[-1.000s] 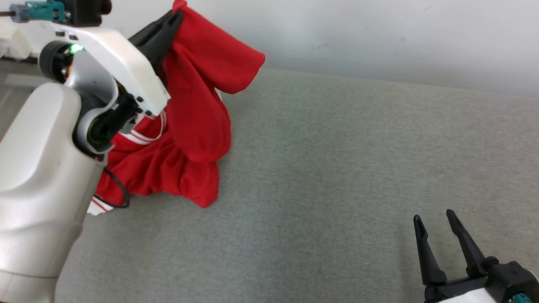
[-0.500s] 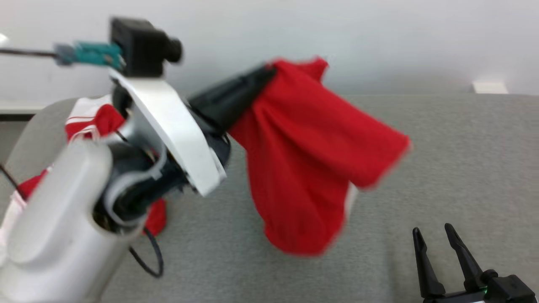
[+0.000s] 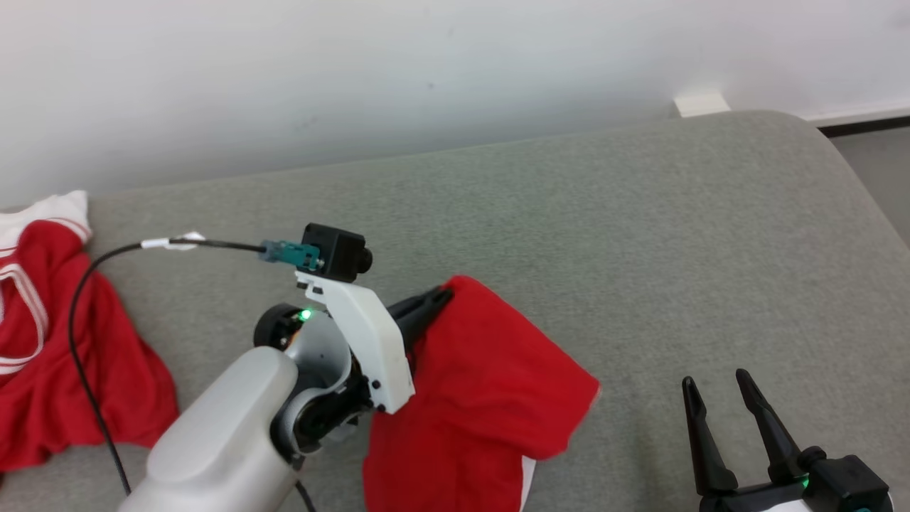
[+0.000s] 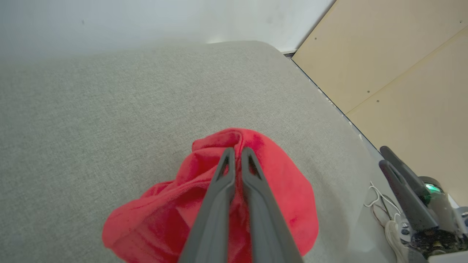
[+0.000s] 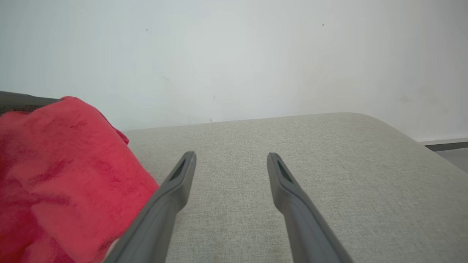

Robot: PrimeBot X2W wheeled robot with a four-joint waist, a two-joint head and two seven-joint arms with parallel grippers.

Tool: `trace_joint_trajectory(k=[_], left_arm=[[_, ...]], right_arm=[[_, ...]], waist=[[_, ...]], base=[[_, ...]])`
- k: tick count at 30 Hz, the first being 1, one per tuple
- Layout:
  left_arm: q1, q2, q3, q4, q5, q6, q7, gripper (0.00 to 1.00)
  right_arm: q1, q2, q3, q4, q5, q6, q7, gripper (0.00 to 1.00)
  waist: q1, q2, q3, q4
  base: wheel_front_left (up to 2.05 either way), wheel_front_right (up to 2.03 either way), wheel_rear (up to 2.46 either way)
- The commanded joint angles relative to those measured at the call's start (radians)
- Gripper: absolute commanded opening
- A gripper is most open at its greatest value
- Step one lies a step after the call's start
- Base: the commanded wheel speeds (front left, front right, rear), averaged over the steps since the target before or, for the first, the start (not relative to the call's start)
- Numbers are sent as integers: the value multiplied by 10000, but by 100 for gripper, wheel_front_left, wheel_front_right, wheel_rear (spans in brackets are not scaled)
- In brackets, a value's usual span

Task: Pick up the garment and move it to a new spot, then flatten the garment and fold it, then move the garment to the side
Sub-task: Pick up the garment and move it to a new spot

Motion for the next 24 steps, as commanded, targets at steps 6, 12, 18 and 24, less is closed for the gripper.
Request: trace_joint_trajectory(k=[6,12,18,24], left_arm=[[-752,-258,-783,3414,2499,39,-2799,39],[-748,-1037,-698,5526,3270,742,-5617,100],[51,-1374,209,4704,3300,1044,-6591,100],[2124,-1293,1533,2208,4247,1471,-6594,100]], right_arm=[[-110,44,-18,37,19,-28,8,100],[155,63,-311,-50,-85,-28,10,100],[359,51,-873,-510,-319,-28,8,100],[607,49,-1361,-1039,-508,-28,8,100]], waist=[[0,-1,114,-481],[0,-1,-16,-199],[0,-1,-186,605],[0,-1,-296,1519]], base=[[0,0,0],[0,0,0],[0,0,0],[0,0,0]])
